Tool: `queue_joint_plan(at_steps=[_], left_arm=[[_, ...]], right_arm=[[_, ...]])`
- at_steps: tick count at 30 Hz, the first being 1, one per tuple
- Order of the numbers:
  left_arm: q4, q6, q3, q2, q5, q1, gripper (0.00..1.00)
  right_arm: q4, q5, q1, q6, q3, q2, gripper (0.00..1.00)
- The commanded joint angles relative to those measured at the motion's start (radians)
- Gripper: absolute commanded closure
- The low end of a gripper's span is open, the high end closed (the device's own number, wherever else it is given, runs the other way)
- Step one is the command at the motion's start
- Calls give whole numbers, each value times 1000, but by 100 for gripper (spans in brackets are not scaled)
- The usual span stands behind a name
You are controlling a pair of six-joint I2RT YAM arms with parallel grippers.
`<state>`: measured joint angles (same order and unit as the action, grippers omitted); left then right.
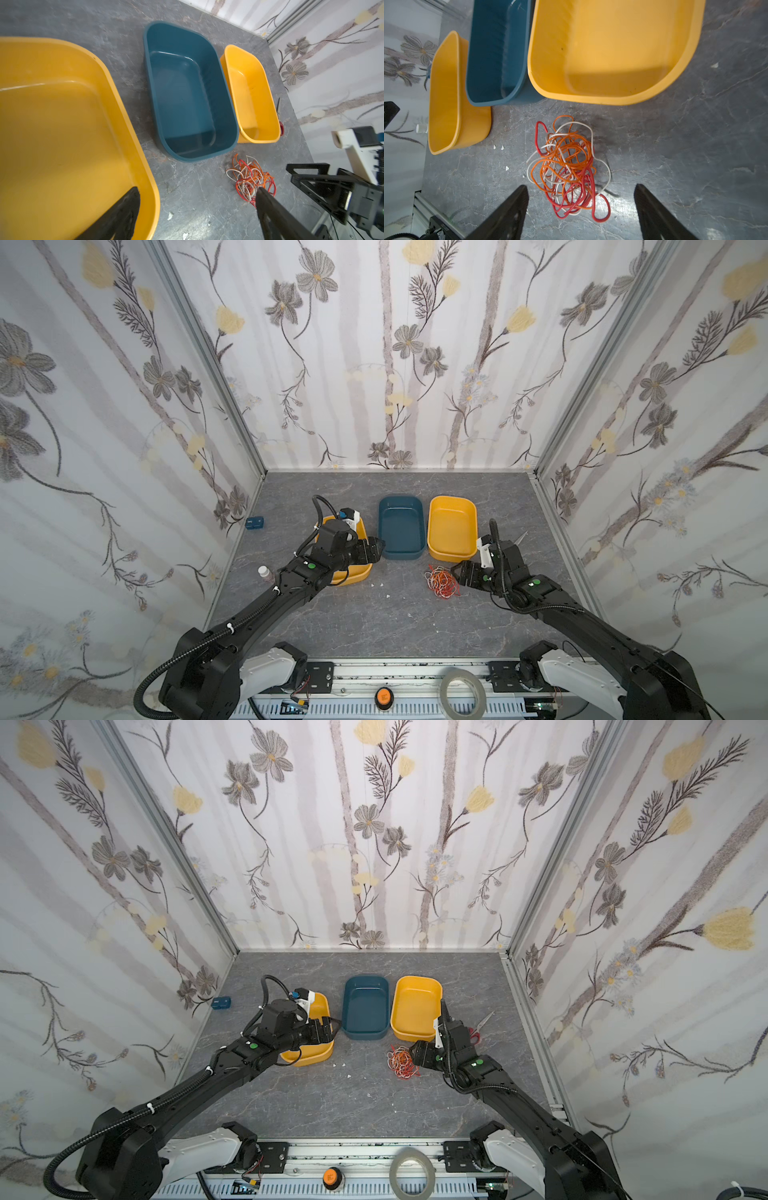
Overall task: Untangle the cables
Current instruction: 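Grasp the wire tangle with both grippers from opposite sides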
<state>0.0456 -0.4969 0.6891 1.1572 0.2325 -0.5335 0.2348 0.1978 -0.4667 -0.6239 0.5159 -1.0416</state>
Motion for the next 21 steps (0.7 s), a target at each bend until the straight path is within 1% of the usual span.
queue_joint_plan(at_steps=[1,5,7,11,12,15,19,21], left_arm=[[-100,-73,-39,3,22,-52,12],[-155,-83,-65,51,28,-126,12],[-173,-91,-65,76,28,-160,12],[-206,-105,-60,140,30,-215,12],[-217,-109,-60,154,24,-227,12],[-275,-126,-63,202,28,-256,12],[-326,-132,-53,275,43,-277,14],[-347,-144,-51,303,49,-284,15]], right_arm=[[-81,12,-15,-22,-25,-45,25],[-179,56,-23,-19,-41,-125,34],[-215,72,-33,-21,-40,-158,43],[-294,79,-62,-21,-47,-201,56],[-309,85,-67,-19,-47,-214,61],[-351,107,-83,-10,-44,-247,73],[-409,146,-110,32,-45,-271,88],[-424,167,-129,57,-45,-273,92]])
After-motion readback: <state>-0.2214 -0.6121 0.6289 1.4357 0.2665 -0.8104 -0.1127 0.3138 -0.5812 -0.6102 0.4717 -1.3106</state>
